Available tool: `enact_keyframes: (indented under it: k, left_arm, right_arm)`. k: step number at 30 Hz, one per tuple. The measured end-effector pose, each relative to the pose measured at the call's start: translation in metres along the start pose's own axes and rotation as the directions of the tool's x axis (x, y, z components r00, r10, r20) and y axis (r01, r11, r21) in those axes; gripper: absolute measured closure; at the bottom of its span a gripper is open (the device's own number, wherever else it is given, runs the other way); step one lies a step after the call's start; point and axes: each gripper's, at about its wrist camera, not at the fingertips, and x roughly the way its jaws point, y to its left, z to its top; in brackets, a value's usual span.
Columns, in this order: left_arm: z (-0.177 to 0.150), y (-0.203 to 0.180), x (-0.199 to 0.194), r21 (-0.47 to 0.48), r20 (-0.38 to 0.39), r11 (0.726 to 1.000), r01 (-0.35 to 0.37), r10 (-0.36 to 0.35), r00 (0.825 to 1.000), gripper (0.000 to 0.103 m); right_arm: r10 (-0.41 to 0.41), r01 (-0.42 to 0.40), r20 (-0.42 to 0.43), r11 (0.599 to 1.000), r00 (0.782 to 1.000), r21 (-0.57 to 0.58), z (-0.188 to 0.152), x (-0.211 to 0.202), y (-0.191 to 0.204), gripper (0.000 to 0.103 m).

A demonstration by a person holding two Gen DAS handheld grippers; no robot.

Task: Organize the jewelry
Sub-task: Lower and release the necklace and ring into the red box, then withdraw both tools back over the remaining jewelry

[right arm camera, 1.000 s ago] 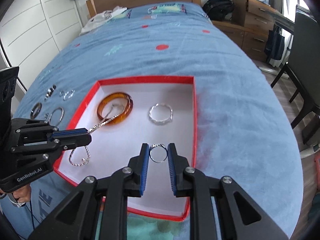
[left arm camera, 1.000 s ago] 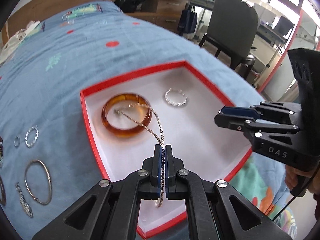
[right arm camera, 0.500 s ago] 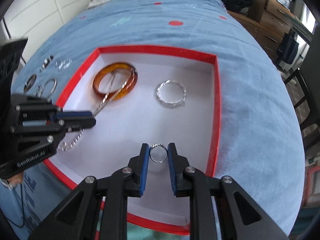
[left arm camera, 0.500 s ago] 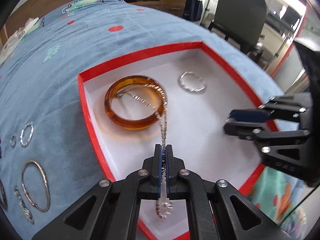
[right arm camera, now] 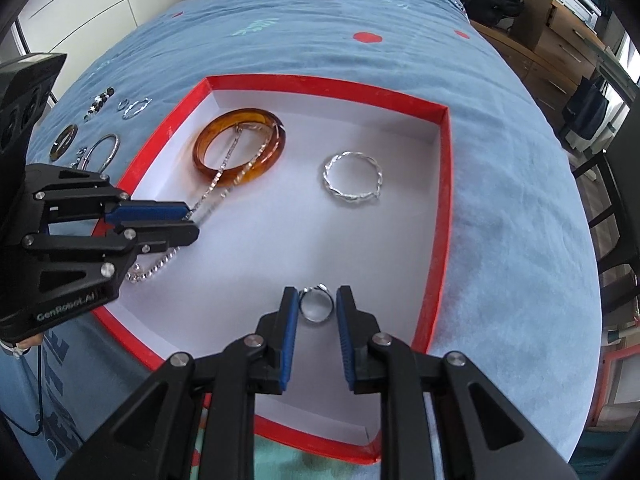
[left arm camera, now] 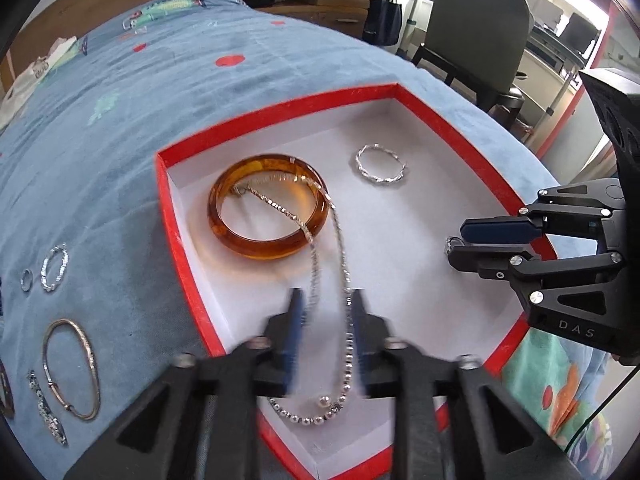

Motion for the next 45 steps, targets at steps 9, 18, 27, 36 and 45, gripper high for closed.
enact_keyframes:
  k: [9, 18, 27, 36, 45]
  left_arm:
    - [-0.001, -0.001, -0.031, -0.001, 0.049, 1.0, 0.006, -0.006, 0.999, 0.051]
    - [-0.02, -0.002, -0.1, -0.011, 0.128, 1.0, 0.009, -0.008, 0.992, 0.047]
    - [-0.079, 0.034, -0.178, -0.067, 0.194, 0.996, -0.064, 0.075, 0.978, 0.044]
    - [-0.161, 0.115, -0.261, -0.222, 0.245, 0.959, -0.173, 0.227, 0.942, 0.044]
    - [-0.23, 0.181, -0.311, -0.383, 0.245, 0.892, -0.242, 0.35, 0.904, 0.036]
  right_arm:
    - [-0.03, 0.027, 0.04, 0.997, 0.999, 0.076, -0.016, -0.042, -0.008, 0.083]
    - [-0.07, 0.056, 0.105, 0.99, 0.992, 0.13, -0.036, -0.107, 0.006, 0.083]
    - [-0.073, 0.045, 0.217, 0.991, 0.973, 0.129, -0.041, -0.171, 0.07, 0.083]
    - [-0.036, 0.004, 0.305, 0.994, 0.952, 0.105, -0.047, -0.208, 0.143, 0.084]
    - [0.004, -0.03, 0.335, 0.997, 0.942, 0.072, -0.042, -0.206, 0.194, 0.083]
